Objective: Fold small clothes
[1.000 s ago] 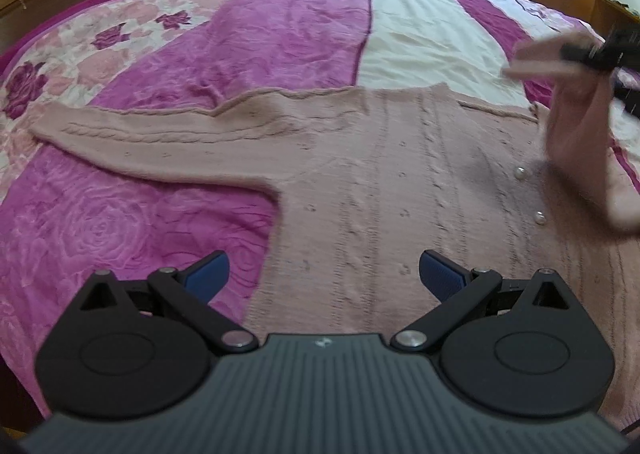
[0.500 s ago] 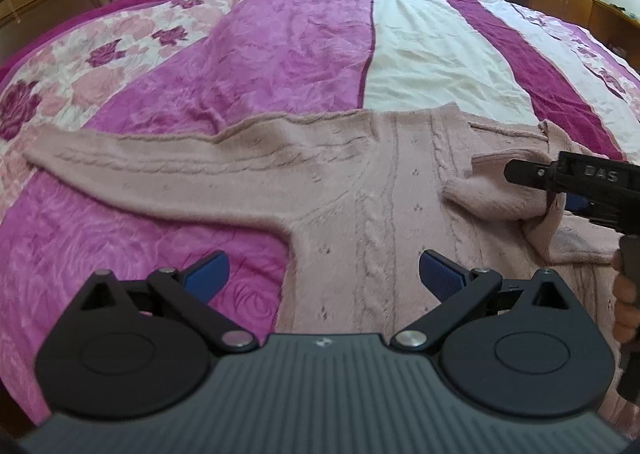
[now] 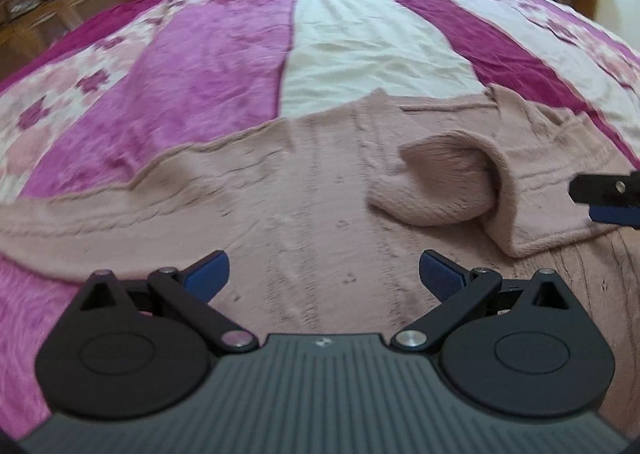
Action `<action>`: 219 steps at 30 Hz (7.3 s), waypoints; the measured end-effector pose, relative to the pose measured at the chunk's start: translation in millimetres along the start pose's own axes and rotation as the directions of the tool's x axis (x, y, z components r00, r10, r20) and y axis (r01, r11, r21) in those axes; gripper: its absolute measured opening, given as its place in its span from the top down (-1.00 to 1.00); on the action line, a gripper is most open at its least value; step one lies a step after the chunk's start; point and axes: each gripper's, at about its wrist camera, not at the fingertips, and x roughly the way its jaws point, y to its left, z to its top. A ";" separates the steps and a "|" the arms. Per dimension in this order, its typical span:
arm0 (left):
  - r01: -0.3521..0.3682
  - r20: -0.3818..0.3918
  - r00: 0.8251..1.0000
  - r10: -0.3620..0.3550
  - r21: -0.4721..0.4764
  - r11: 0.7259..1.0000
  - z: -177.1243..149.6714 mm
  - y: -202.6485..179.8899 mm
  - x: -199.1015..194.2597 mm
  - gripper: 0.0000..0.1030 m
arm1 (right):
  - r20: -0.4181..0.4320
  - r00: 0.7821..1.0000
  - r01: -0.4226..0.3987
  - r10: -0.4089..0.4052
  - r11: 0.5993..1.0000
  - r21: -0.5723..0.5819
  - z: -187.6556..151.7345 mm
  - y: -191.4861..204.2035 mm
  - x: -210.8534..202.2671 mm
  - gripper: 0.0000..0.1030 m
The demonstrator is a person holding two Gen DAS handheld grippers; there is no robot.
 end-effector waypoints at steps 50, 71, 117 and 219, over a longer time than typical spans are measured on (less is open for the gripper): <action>-0.006 -0.098 0.995 -0.006 -0.127 0.992 79.3 -44.5 86.8 0.00 | 0.181 0.983 0.021 -0.032 0.998 0.061 -24.0 -67.0 -11.8 -0.39; 0.026 0.086 0.996 0.006 -0.364 0.931 31.3 30.9 16.9 0.80 | 0.215 0.975 0.064 -0.055 0.997 -0.033 -35.3 -59.1 -8.0 -0.39; 0.042 -0.019 0.998 -0.057 -0.460 0.887 -36.0 71.7 -5.7 0.77 | 0.320 0.946 -0.035 -0.047 0.969 0.245 -19.9 -89.0 -42.2 -0.40; -0.229 -0.107 0.967 0.230 -0.754 0.615 -38.6 279.5 16.8 0.11 | 0.078 0.968 0.251 -0.240 0.943 -0.217 -70.9 9.6 -14.9 -0.39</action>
